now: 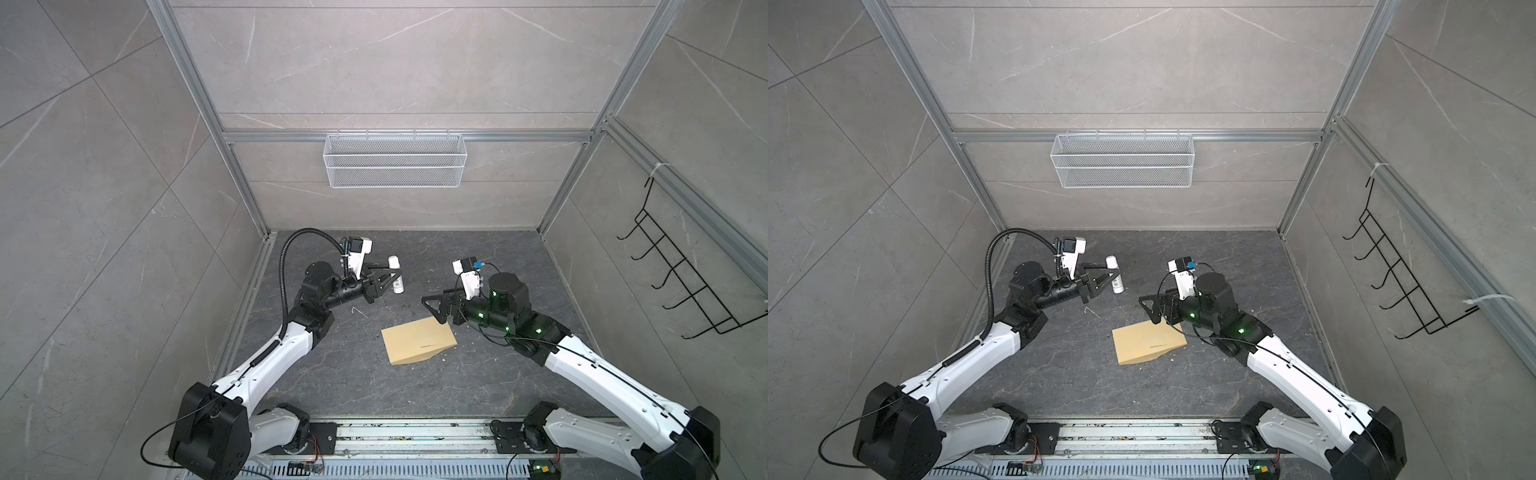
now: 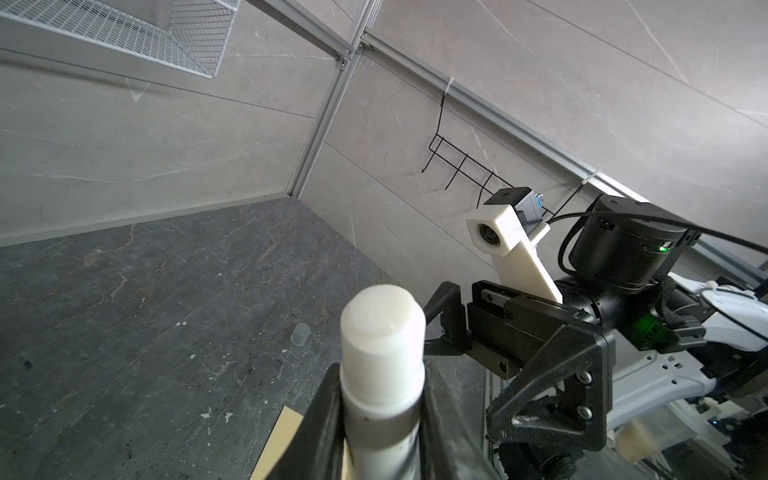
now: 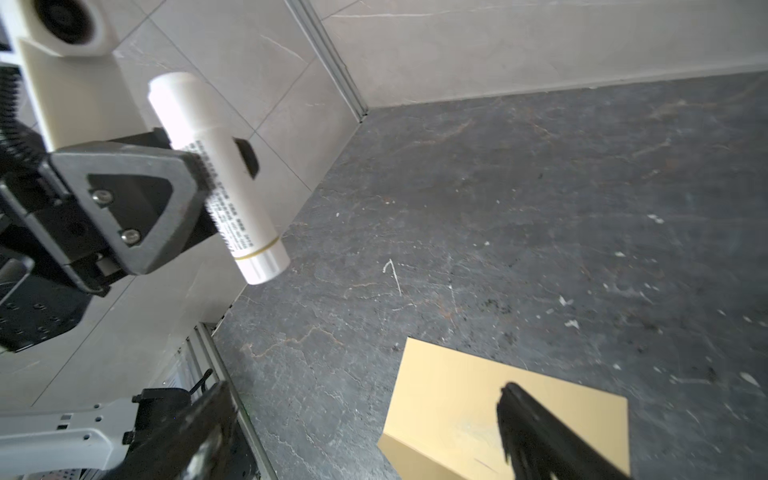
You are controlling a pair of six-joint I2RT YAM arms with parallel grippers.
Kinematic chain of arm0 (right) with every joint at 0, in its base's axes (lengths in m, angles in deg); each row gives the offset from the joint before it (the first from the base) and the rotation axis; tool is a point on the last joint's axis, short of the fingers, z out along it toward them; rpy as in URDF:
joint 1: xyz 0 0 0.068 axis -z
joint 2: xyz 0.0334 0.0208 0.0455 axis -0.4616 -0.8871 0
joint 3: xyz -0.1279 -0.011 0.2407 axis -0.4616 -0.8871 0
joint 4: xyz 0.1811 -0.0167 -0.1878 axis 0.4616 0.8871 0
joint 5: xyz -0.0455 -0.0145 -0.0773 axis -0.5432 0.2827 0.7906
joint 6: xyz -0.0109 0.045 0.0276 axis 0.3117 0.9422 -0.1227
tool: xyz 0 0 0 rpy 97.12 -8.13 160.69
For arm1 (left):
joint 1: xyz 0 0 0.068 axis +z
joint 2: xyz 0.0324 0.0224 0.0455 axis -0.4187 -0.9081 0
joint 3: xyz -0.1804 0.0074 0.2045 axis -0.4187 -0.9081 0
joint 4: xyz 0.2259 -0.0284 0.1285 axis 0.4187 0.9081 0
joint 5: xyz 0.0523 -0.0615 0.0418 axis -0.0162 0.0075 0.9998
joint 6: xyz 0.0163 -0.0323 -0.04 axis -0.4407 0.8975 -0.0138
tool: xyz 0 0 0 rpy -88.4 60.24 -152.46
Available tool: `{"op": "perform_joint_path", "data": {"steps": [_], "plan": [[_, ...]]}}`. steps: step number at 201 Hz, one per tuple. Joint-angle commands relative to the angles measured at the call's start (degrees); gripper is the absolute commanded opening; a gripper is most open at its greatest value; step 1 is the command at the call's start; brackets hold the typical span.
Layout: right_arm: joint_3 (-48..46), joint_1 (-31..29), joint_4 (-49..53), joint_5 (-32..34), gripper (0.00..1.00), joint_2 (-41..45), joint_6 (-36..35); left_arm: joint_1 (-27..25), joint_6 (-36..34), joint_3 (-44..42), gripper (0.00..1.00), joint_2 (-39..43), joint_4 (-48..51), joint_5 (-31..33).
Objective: Place the letter into the envelope and seal it
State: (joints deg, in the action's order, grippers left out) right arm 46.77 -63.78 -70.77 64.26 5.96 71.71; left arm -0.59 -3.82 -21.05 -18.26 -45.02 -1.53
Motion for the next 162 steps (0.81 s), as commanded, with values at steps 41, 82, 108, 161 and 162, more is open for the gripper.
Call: {"op": "perform_joint_path", "data": {"steps": [41, 82, 108, 161, 162], "plan": [[-4.9, 0.1, 17.1, 13.3, 0.99, 3.9, 21.5, 0.2, -19.0, 0.7, 0.0, 6.2, 14.4, 6.5], [-9.0, -1.8, 18.4, 13.4, 0.99, -1.0, 38.2, 0.0, -27.9, -5.9, 0.0, 10.3, 8.1, 10.1], [-9.2, -5.2, 18.6, 16.0, 0.97, -5.2, 43.9, -0.5, -31.3, -8.6, 0.0, 11.7, 5.2, 9.8], [-9.1, -9.9, 13.9, 16.4, 0.87, -14.5, 52.6, -1.1, -36.9, -10.6, 0.0, 12.6, 3.4, 8.1], [-9.1, -9.9, 13.7, 16.4, 0.87, -14.6, 52.7, -1.1, -36.9, -10.6, 0.0, 12.6, 3.4, 8.1]]}}
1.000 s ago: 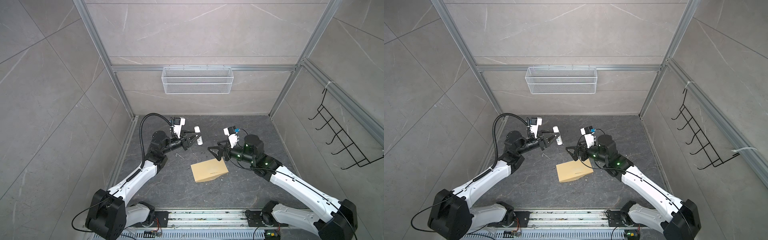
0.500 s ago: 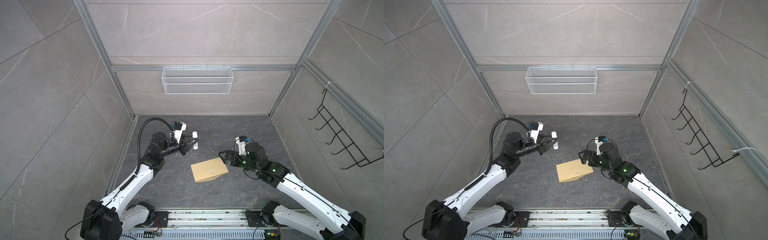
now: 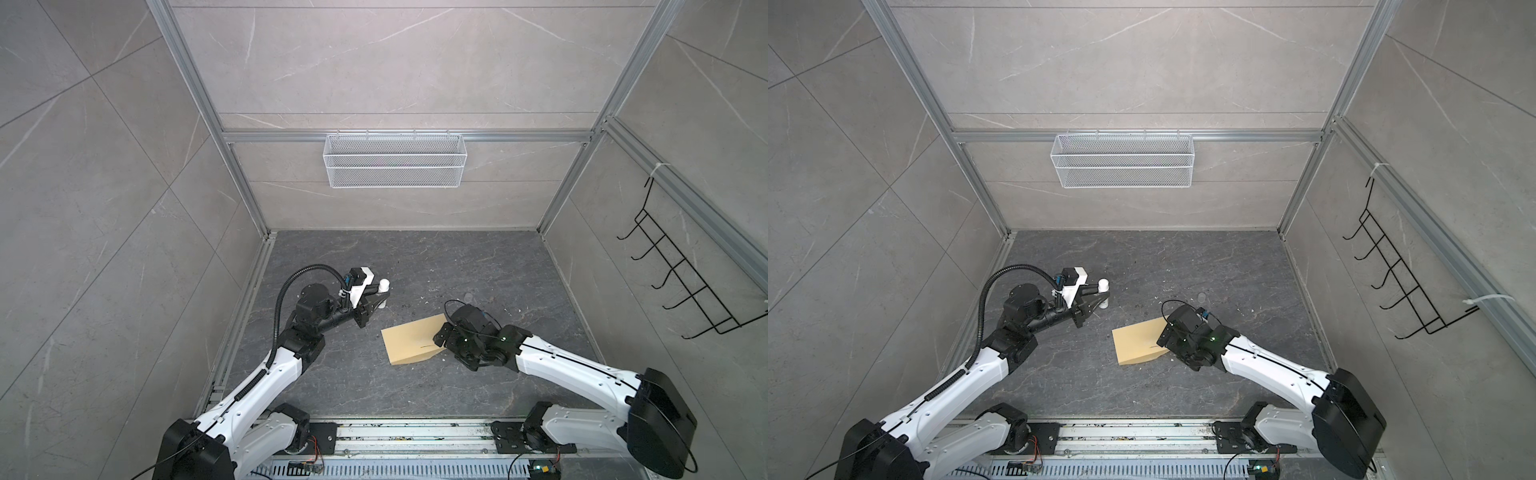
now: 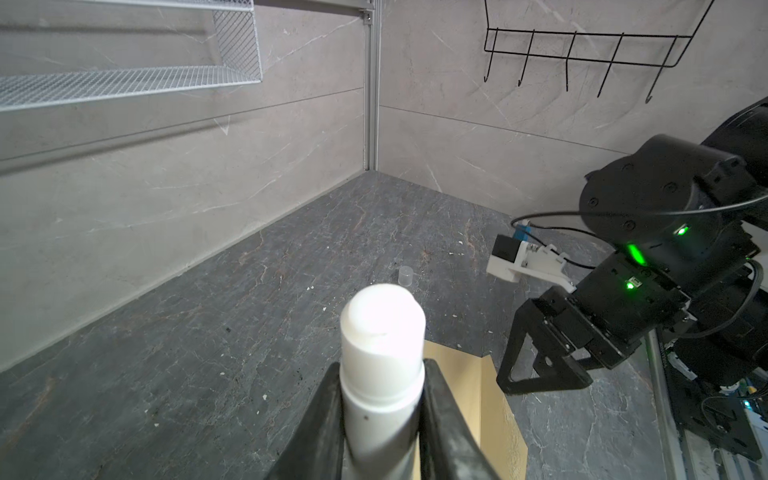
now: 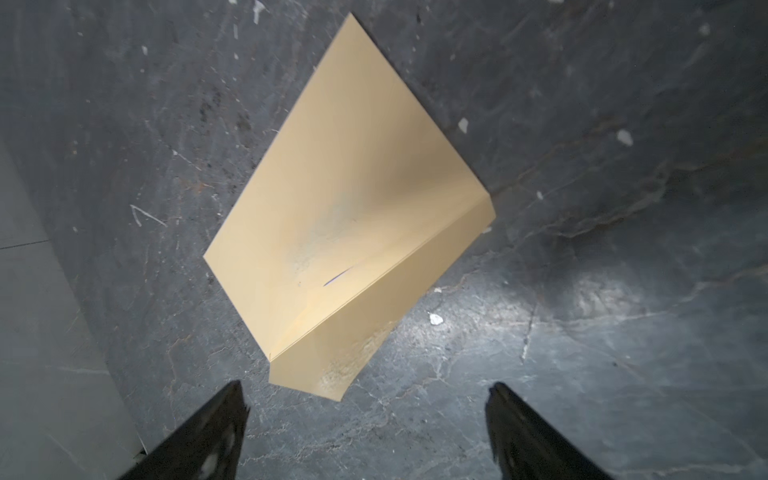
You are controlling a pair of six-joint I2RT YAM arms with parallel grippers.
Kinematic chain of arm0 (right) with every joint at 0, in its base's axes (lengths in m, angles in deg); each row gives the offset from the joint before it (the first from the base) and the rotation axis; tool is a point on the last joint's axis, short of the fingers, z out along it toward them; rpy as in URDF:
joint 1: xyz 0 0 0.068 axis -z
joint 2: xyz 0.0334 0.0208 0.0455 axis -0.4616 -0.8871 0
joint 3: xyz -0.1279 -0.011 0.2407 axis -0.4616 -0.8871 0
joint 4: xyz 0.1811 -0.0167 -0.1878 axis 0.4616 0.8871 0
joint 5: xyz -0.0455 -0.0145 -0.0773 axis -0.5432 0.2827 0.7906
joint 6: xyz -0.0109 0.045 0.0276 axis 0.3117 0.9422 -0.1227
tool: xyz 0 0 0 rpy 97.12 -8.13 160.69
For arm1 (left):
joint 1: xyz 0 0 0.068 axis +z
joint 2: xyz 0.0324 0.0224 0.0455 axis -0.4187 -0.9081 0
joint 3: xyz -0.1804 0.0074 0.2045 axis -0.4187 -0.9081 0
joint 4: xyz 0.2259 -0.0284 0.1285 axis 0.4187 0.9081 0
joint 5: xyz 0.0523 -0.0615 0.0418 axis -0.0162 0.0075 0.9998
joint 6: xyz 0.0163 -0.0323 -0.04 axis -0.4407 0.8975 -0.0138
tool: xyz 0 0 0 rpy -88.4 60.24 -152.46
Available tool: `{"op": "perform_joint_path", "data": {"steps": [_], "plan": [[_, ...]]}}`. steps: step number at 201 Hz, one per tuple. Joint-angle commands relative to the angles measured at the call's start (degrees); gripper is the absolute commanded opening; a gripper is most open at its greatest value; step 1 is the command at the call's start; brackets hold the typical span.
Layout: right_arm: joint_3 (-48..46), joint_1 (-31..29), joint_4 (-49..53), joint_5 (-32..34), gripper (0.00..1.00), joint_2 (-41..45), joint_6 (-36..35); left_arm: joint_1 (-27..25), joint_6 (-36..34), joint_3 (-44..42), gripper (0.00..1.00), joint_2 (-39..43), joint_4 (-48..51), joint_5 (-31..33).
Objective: Place the letter into the envelope and seal it
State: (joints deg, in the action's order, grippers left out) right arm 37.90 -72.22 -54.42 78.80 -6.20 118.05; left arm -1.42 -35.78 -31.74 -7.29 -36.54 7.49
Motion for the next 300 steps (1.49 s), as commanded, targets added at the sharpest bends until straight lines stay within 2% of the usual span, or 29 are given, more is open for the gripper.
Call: {"op": "perform_joint_path", "data": {"steps": [1, 59, 148, 204, 211, 238, 278, 300], "plan": [[-0.2, -1.6, -2.7, 1.9, 0.87, -2.6, 6.5, -0.3, -5.0, 0.0, 0.0, 1.6, -5.1, -0.9], [1.1, -3.2, -5.0, 2.6, 0.74, -7.6, 10.6, -0.5, -5.1, 0.2, 0.0, 1.7, -4.4, -1.2], [2.9, -3.7, -9.7, 2.7, 0.33, -14.0, 10.6, -0.6, -4.5, 0.2, 0.0, 1.4, -4.4, -1.4], [5.6, -3.7, -8.8, 3.5, 0.03, -15.8, 4.5, -0.6, -4.7, 0.4, 0.0, 1.4, -3.3, -1.0], [6.0, -3.6, -8.3, 3.7, 0.0, -15.6, 3.1, -0.6, -4.9, 0.4, 0.0, 1.5, -3.1, -0.8], [9.5, -3.4, -4.0, 4.8, 0.0, -15.2, -6.8, -0.6, -4.9, 0.5, 0.0, 1.3, -2.6, -0.2], [21.0, -1.2, 8.1, -0.5, 0.0, -18.0, -31.8, -0.6, -4.5, 0.9, 0.0, 1.0, -2.9, -0.1], [28.0, -0.1, 16.9, -2.4, 0.0, -20.6, -42.8, -0.6, -4.0, 0.8, 0.0, 1.1, -2.9, 0.0]]}}
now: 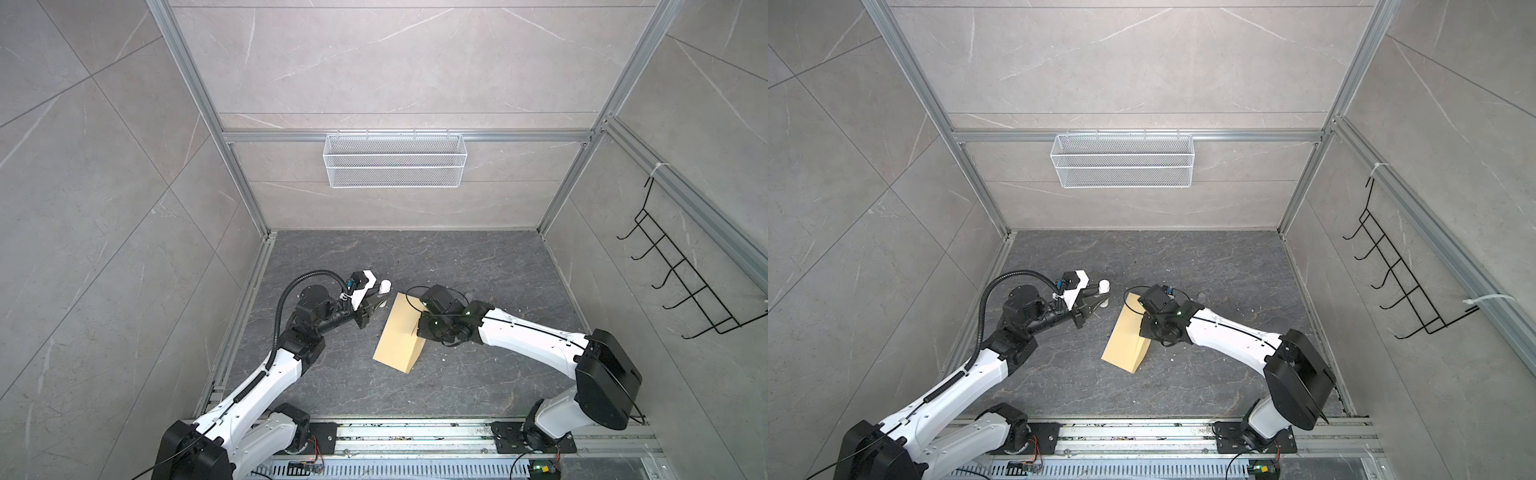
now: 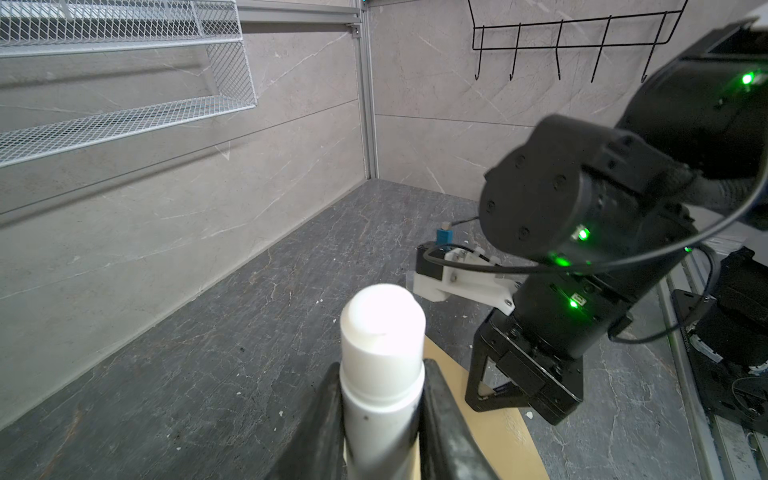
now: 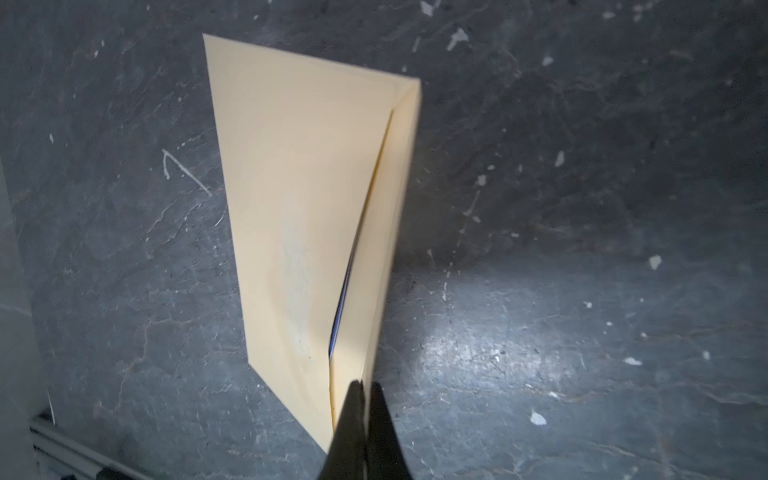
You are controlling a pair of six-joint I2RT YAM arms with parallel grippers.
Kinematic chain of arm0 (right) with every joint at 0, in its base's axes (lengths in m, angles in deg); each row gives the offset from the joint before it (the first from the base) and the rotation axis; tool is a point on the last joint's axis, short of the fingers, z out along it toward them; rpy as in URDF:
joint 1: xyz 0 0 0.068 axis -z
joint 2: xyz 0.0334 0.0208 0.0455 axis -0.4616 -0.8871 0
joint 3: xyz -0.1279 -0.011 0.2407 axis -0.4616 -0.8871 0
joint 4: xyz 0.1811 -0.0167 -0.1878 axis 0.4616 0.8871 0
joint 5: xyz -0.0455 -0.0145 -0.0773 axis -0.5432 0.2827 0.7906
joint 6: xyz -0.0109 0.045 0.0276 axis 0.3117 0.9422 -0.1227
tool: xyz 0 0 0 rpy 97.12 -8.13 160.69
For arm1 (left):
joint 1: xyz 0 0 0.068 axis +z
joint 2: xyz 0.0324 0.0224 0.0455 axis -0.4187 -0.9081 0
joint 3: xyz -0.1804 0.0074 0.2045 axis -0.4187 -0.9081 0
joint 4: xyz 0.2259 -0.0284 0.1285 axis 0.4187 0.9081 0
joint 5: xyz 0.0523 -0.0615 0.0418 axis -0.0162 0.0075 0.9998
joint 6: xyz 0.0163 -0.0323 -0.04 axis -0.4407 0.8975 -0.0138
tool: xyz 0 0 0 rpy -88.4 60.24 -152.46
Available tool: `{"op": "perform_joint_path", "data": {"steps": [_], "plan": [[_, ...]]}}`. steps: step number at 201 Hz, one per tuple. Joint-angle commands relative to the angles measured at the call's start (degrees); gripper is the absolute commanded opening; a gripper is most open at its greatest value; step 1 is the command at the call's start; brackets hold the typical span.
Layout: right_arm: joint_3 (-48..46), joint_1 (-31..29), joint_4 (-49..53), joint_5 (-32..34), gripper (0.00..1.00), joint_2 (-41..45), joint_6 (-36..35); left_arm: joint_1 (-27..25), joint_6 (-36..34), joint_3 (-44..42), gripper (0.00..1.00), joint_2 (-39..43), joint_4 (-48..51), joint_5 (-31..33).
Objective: Place the letter into the envelope and seal it
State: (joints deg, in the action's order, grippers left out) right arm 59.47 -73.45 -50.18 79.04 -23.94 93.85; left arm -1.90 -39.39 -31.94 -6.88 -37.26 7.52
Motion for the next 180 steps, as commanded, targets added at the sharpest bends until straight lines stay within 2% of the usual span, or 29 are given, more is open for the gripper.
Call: {"op": "perform_joint_path", "data": {"steps": [1, 39, 84, 133, 180], "plan": [[7.1, 1.2, 13.5, -2.6, 0.0, -3.1, -19.5, -0.2, -0.3, 1.0, 0.0, 0.7, -2.2, 0.0], [13.3, 4.9, 21.2, -6.3, 0.0, -5.1, -30.6, -0.2, 0.5, 0.4, 0.0, 2.0, -2.1, 0.7], [18.9, 7.2, 26.2, -8.7, 0.0, -9.5, -37.5, -0.2, 1.5, -0.1, 0.0, 2.7, -1.6, 1.4], [23.0, 8.4, 27.1, -10.2, 0.0, -15.0, -39.7, -0.2, 3.4, -0.8, 0.0, 3.2, -1.6, 4.0], [24.4, 10.0, 26.7, -10.0, 0.0, -19.8, -37.2, -0.1, 5.4, -1.5, 0.0, 2.5, -2.4, 5.5]]}}
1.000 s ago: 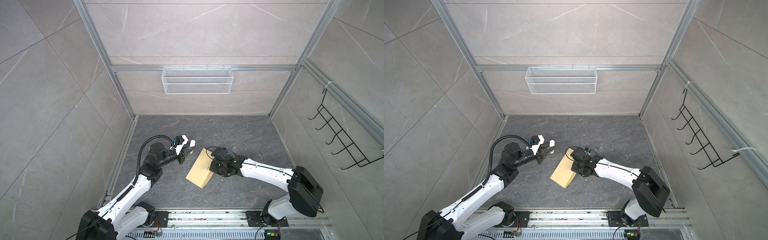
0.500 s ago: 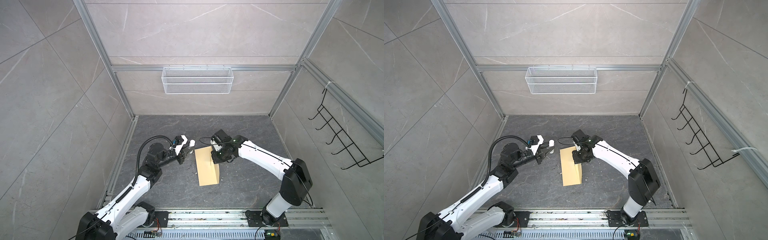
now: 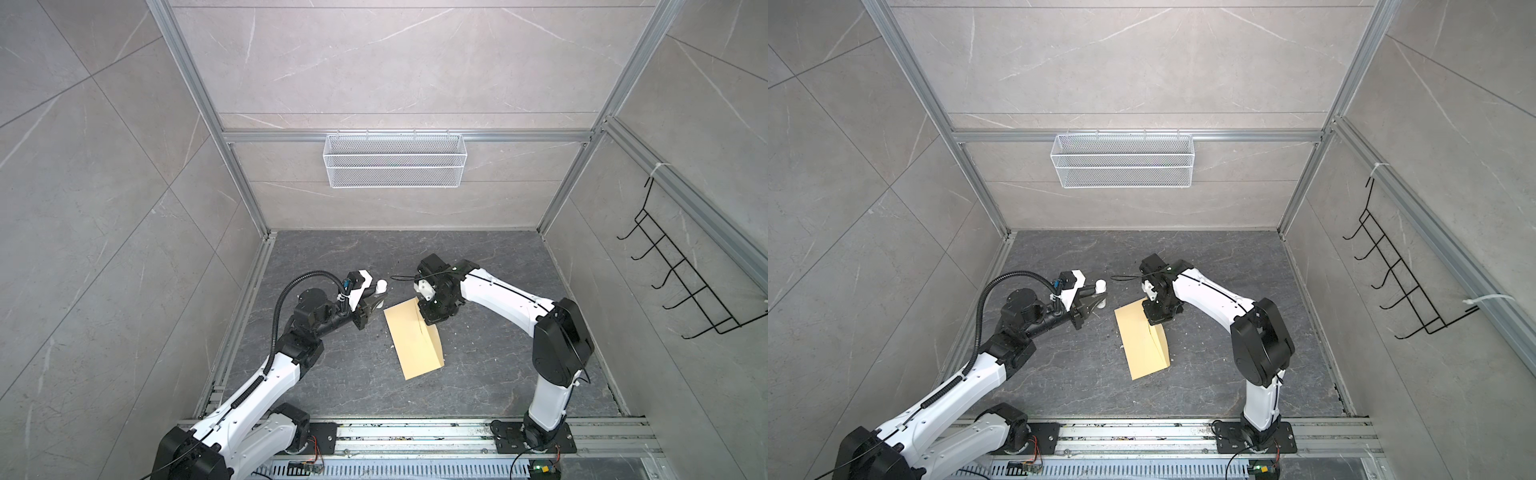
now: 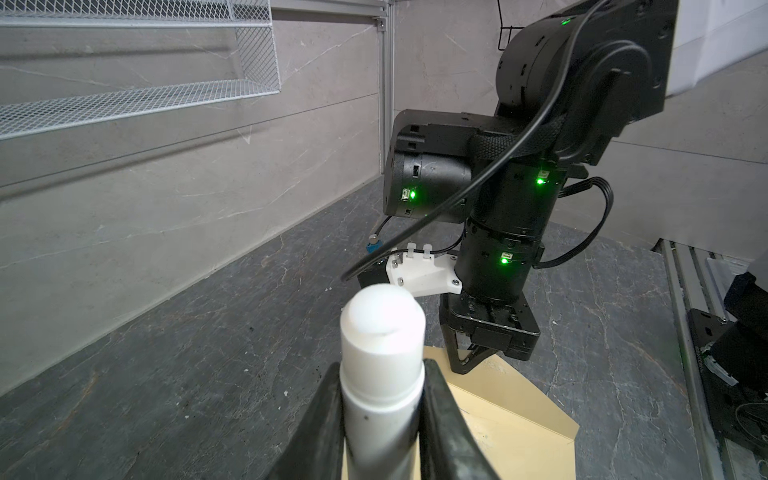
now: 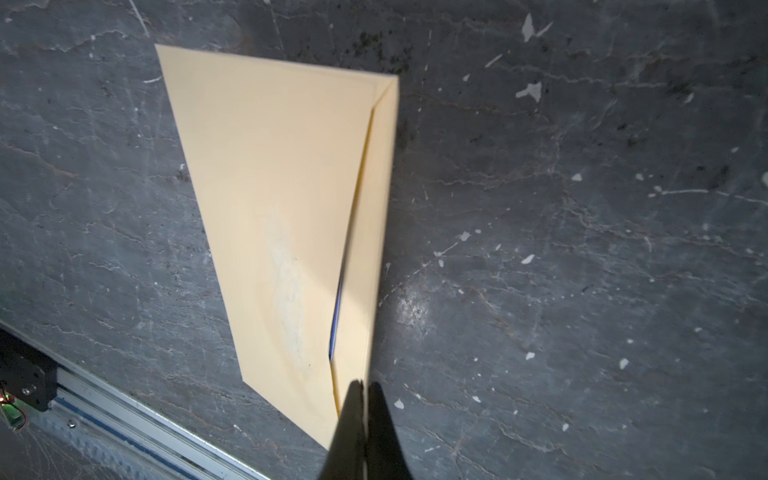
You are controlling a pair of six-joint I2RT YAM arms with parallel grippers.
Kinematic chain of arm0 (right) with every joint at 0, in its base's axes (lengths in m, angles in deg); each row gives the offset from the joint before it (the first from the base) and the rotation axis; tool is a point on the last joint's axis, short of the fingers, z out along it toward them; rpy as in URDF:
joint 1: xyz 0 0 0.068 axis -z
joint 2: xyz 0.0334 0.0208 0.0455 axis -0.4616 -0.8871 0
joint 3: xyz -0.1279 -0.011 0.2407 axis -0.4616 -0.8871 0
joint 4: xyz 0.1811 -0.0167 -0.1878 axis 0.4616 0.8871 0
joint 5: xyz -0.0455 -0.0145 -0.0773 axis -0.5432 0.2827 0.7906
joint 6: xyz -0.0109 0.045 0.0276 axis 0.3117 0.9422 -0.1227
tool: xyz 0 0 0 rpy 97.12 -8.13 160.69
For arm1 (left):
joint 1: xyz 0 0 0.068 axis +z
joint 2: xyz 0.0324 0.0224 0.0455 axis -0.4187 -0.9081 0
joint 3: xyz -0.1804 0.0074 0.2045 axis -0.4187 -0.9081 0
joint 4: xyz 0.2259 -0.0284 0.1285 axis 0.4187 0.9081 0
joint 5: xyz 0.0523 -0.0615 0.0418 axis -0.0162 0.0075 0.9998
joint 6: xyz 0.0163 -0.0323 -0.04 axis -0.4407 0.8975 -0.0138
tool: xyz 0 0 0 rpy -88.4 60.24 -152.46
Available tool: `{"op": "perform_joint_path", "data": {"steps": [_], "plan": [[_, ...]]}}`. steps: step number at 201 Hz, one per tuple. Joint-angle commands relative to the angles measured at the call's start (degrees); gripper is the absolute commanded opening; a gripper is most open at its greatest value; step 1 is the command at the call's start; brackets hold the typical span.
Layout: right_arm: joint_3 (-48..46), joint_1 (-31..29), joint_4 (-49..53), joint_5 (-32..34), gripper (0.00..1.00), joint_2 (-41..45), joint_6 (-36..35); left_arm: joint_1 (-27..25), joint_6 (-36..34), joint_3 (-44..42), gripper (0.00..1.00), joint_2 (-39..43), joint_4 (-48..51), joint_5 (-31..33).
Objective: Place the letter into the envelope and seal it
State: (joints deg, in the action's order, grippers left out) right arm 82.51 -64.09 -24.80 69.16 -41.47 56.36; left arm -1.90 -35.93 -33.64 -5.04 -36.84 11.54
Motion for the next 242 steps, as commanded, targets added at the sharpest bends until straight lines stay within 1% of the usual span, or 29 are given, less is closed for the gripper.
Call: {"op": "perform_joint_path", "data": {"steps": [1, 44, 69, 97, 125, 143, 175, 189, 197, 217, 242], "plan": [[1.4, 0.7, 1.3, -0.1, 0.0, -2.4, 0.3, -0.1, 2.1, 0.2, 0.0, 0.6, -2.9, 1.6], [1.2, 1.4, -0.2, -0.2, 0.0, -4.8, 2.4, -0.2, 3.0, 0.2, 0.0, -0.8, -3.8, 2.0], [0.7, 1.8, -1.2, -1.1, 0.06, -5.4, 2.9, -0.2, 3.6, 0.4, 0.0, -1.7, -4.0, 2.3], [-0.2, 3.0, -3.6, -3.2, 0.26, -3.2, 3.7, -0.2, 4.5, 0.4, 0.0, -2.3, -4.1, 2.4], [-2.4, 3.7, -6.7, -3.0, 0.46, 3.8, 3.0, -0.2, 4.9, 0.2, 0.0, -2.7, -4.3, 2.5], [-5.0, 3.7, -9.7, -1.8, 0.57, 10.1, 2.3, -0.2, 5.3, -0.1, 0.0, -3.2, -5.0, 2.6], [-11.5, 3.8, -15.4, 2.2, 0.68, 21.2, 2.3, -0.3, 6.5, -0.4, 0.0, -4.9, -6.1, 2.7], [-14.1, 3.7, -16.9, 3.6, 0.84, 25.0, 2.4, -0.6, 7.0, -0.4, 0.0, -5.7, -6.2, 2.3], [-15.4, 3.7, -17.5, 4.4, 0.88, 26.8, 2.2, -0.9, 7.2, -0.5, 0.0, -6.1, -6.2, 2.3], [-18.7, 3.8, -18.7, 7.7, 0.89, 30.4, 2.1, -2.5, 7.2, -0.9, 0.0, -7.4, -6.3, 3.1], [-24.5, 3.9, -22.5, 12.1, 0.78, 34.4, 3.1, -5.5, 7.1, -1.7, 0.0, -10.2, -7.4, 5.9]]}}
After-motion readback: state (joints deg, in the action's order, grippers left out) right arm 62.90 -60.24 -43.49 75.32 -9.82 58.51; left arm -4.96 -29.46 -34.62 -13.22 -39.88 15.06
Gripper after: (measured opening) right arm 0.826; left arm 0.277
